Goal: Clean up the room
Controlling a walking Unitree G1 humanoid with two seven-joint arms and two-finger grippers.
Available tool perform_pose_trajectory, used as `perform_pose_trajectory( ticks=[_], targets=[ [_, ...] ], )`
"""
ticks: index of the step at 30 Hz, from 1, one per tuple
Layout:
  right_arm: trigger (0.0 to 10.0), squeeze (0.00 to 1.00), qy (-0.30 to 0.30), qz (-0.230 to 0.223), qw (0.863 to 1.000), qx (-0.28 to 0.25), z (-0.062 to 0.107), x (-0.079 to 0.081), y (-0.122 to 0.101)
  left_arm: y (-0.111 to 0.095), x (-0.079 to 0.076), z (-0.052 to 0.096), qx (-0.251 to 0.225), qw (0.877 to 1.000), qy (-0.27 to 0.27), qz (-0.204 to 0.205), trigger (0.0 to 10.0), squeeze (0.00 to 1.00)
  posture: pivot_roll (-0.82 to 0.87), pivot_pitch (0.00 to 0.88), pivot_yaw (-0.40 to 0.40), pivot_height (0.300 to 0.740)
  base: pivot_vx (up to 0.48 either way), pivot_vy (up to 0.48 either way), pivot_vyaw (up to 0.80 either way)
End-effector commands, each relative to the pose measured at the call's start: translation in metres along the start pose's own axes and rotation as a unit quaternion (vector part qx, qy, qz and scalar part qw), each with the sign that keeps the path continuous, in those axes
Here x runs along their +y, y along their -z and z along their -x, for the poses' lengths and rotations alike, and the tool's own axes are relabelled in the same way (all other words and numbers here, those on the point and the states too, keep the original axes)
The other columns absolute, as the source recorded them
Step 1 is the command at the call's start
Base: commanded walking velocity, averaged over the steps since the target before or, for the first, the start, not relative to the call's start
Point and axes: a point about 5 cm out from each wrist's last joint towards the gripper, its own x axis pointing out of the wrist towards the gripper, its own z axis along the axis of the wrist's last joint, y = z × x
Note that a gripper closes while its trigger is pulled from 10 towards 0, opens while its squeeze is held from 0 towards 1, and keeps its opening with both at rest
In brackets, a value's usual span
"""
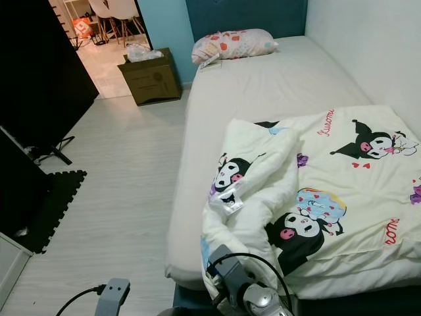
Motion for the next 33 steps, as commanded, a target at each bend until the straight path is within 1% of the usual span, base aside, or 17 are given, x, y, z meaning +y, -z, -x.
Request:
perform_pose_trajectory(
  ticks=[1, 3, 7, 9, 10, 12, 13, 15, 16, 18, 22, 25, 26, 27, 28, 30, 33],
  targets=[
    [10.0, 1.00, -0.001, -0.030, 0.999, -0.020, -0.002, 0.004, -0.004, 0.012, 0.001, 0.001, 0.020, 1.000, 0.001, 0.005, 10.0, 0.00, -0.04, 0.061, 0.121, 0.606, 0.000, 0.000, 0.00],
    [10.0, 1.00, -0.005, -0.047, 0.998, -0.035, -0.003, 0.005, -0.007, 0.012, 0.001, 0.001, 0.020, 1.000, 0.001, 0.005, 10.0, 0.00, -0.04, 0.061, 0.121, 0.606, 0.000, 0.000, 0.00],
    [10.0, 1.00, -0.146, -0.055, 0.985, -0.078, -0.006, 0.036, -0.015, 0.013, 0.000, 0.001, 0.021, 1.000, 0.002, 0.004, 10.0, 0.00, -0.05, 0.060, 0.124, 0.606, 0.000, 0.000, 0.00],
    [10.0, 1.00, -0.146, -0.055, 0.985, -0.078, -0.006, 0.036, -0.015, 0.013, 0.000, 0.001, 0.021, 1.000, 0.002, 0.004, 10.0, 0.00, -0.05, 0.060, 0.124, 0.606, 0.000, 0.000, 0.00],
    [10.0, 1.00, -0.182, -0.052, 0.979, -0.079, -0.005, 0.044, -0.016, 0.013, 0.000, 0.001, 0.022, 1.000, 0.002, 0.003, 10.0, 0.00, -0.05, 0.060, 0.124, 0.606, 0.000, 0.000, 0.00],
    [10.0, 1.00, -0.282, -0.069, 0.953, -0.083, 0.003, 0.058, -0.016, 0.013, -0.001, 0.001, 0.021, 1.000, 0.002, 0.002, 10.0, 0.00, -0.05, 0.061, 0.122, 0.606, 0.000, 0.000, 0.00],
    [10.0, 1.00, -0.282, -0.069, 0.953, -0.083, 0.003, 0.058, -0.016, 0.013, -0.001, 0.001, 0.021, 1.000, 0.002, 0.002, 10.0, 0.00, -0.05, 0.061, 0.122, 0.606, 0.000, 0.000, 0.00],
    [10.0, 1.00, -0.334, -0.083, 0.934, -0.091, 0.012, 0.061, -0.018, 0.012, -0.002, 0.000, 0.021, 1.000, 0.003, 0.002, 10.0, 0.00, -0.05, 0.062, 0.121, 0.606, 0.000, 0.000, 0.00],
    [10.0, 1.00, -0.334, -0.083, 0.934, -0.091, 0.012, 0.061, -0.018, 0.012, -0.002, 0.000, 0.021, 1.000, 0.003, 0.002, 10.0, 0.00, -0.05, 0.062, 0.121, 0.606, 0.000, 0.000, 0.00],
    [10.0, 1.00, -0.358, -0.086, 0.925, -0.099, 0.022, 0.058, -0.020, 0.012, -0.002, 0.000, 0.021, 1.000, 0.004, 0.003, 10.0, 0.00, -0.05, 0.065, 0.121, 0.606, 0.000, 0.000, 0.00],
    [10.0, 1.00, -0.368, -0.081, 0.920, -0.111, 0.031, 0.052, -0.025, 0.014, -0.003, 0.000, 0.022, 1.000, 0.004, 0.003, 10.0, 0.00, -0.05, 0.066, 0.119, 0.606, 0.000, 0.000, 0.00],
    [10.0, 1.00, -0.364, -0.089, 0.902, -0.213, 0.052, 0.038, -0.062, 0.015, -0.003, 0.000, 0.024, 1.000, 0.005, 0.004, 10.0, 0.00, -0.06, 0.071, 0.114, 0.606, 0.000, 0.000, 0.00],
    [10.0, 1.00, -0.364, -0.089, 0.902, -0.213, 0.052, 0.038, -0.062, 0.015, -0.003, 0.000, 0.024, 1.000, 0.005, 0.004, 10.0, 0.00, -0.06, 0.071, 0.114, 0.606, 0.000, 0.000, 0.00],
    [10.0, 1.00, -0.340, -0.113, 0.891, -0.280, 0.059, 0.025, -0.083, 0.016, -0.004, 0.000, 0.025, 1.000, 0.005, 0.005, 10.0, 0.00, -0.06, 0.071, 0.115, 0.606, 0.000, 0.000, 0.00],
    [10.0, 1.00, -0.340, -0.113, 0.891, -0.280, 0.059, 0.025, -0.083, 0.016, -0.004, 0.000, 0.025, 1.000, 0.005, 0.005, 10.0, 0.00, -0.06, 0.071, 0.115, 0.606, 0.000, 0.000, 0.00],
    [10.0, 1.00, -0.309, -0.155, 0.862, -0.370, 0.071, 0.004, -0.105, 0.017, -0.004, 0.000, 0.026, 1.000, 0.005, 0.005, 10.0, 0.00, -0.06, 0.071, 0.115, 0.606, 0.000, 0.000, 0.00],
    [10.0, 1.00, -0.296, -0.159, 0.865, -0.373, 0.075, -0.006, -0.101, 0.017, -0.004, 0.000, 0.026, 1.000, 0.006, 0.005, 10.0, 0.00, -0.05, 0.073, 0.114, 0.606, 0.000, 0.000, 0.00]
  ],
)
